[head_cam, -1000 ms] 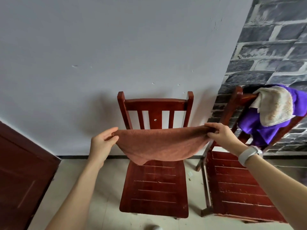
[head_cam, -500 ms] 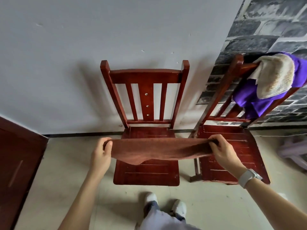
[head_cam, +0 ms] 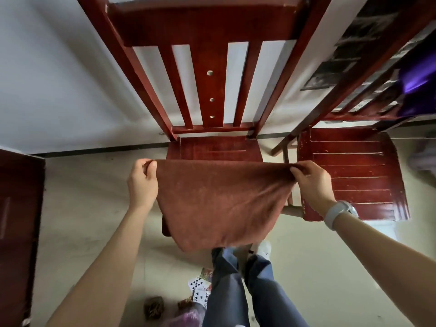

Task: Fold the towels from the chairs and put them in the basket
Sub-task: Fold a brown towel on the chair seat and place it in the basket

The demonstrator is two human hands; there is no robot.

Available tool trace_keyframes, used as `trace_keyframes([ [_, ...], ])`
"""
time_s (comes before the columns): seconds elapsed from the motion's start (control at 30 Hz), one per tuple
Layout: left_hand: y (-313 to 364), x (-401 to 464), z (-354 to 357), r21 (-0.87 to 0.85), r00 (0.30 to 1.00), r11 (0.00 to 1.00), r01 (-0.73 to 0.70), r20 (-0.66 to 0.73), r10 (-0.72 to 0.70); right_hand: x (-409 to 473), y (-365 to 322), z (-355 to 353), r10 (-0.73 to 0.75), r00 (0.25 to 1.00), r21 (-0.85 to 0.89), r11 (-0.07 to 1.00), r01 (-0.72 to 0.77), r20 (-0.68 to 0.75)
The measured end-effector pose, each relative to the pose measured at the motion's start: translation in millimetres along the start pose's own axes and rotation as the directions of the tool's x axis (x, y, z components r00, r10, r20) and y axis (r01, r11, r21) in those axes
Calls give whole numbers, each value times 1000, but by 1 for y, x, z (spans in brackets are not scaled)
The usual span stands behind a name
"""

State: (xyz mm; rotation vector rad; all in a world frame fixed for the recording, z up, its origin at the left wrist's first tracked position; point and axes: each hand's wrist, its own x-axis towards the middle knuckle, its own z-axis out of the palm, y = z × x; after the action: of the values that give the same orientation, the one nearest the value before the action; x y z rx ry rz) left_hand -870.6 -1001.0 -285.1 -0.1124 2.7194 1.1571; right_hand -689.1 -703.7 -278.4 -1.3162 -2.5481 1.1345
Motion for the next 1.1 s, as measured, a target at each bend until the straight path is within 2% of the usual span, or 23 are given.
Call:
trace_keyframes([
  [0.17, -41, 80, 59, 17, 999, 1000, 25, 47, -26, 74, 16, 79, 72, 997, -16, 997, -72, -10],
  [0.27, -60, 117, 93, 37, 1000, 999, 3, 9, -3, 114, 20, 118, 148, 987, 24, 989, -147, -59],
  [0.4, -73, 143, 131, -140, 992, 982, 124, 56, -117, 148, 27, 152, 245, 965, 83, 968, -237, -94],
  [0.47, -85, 139, 142, -108, 985, 982, 155, 96, -145, 148, 35, 162, 282, 958, 145, 952, -271, -62],
  [0.53, -105, 122, 147, -49, 972, 977, 206, 128, -199, 133, 50, 169, 295, 955, 130, 949, -288, -36],
  [0.63, -146, 72, 147, 70, 919, 932, 355, 157, -362, 88, 83, 178, 342, 939, 34, 939, -343, 24],
  [0.73, -179, 20, 141, 162, 865, 869, 468, 120, -488, 31, 118, 184, 437, 896, -52, 899, -434, 78],
  [0.83, -197, -13, 137, 170, 865, 862, 477, 82, -495, -18, 146, 192, 508, 853, -121, 860, -496, 120],
  [0.97, -205, -24, 134, 170, 859, 871, 462, 157, -486, -53, 162, 202, 556, 819, -170, 829, -533, 143],
  [1.1, -203, -26, 129, 33, 852, 869, 494, 182, -492, -62, 160, 206, 574, 804, -215, 814, -540, 155],
])
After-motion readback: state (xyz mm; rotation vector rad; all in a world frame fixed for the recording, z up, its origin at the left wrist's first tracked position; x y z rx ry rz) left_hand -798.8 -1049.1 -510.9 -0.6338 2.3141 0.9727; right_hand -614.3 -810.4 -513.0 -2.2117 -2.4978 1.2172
